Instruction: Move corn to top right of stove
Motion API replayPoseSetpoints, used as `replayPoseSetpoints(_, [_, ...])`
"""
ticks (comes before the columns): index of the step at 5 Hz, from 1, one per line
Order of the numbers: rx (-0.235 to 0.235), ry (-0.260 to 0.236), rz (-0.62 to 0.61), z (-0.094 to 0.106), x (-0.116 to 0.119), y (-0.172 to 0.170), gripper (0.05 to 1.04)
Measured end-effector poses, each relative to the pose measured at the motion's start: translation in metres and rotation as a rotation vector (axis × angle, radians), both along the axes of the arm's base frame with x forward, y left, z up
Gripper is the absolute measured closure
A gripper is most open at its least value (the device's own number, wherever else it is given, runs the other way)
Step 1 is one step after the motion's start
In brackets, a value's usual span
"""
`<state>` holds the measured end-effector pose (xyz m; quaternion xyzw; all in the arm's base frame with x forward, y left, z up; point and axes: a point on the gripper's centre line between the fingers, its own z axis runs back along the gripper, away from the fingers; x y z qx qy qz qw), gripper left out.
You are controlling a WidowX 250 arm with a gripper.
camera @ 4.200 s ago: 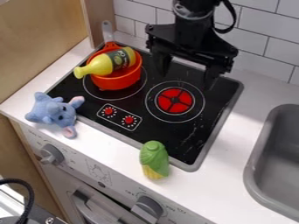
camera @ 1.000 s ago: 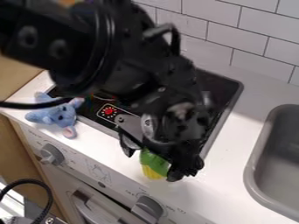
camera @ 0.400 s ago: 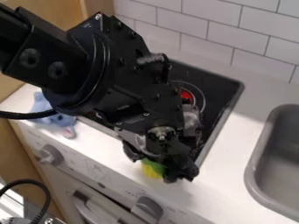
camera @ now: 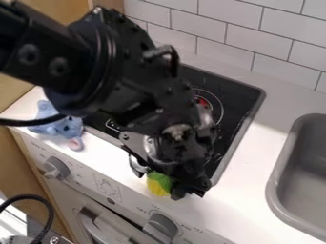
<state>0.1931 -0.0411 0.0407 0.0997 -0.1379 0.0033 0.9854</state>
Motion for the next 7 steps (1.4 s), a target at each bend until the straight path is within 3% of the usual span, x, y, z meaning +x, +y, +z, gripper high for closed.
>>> replayPoseSetpoints(2, [-0.044,0.041,0.013,0.032,0.006,-0.005,0.348])
replayPoseSetpoints(3, [-0.093,-0.003,0.015,0.044,0.020,-0.007,0.348])
replayPoseSetpoints(4, [-0.162,-0.100,0.021,0.051,0.039,-0.006,0.348])
replayPoseSetpoints(5, [-0.198,-0.184,0.016,0.053,0.058,-0.006,0.348])
replayPoseSetpoints(7, [-0.212,-0.233,0.004,0.056,0.092,0.002,0.348])
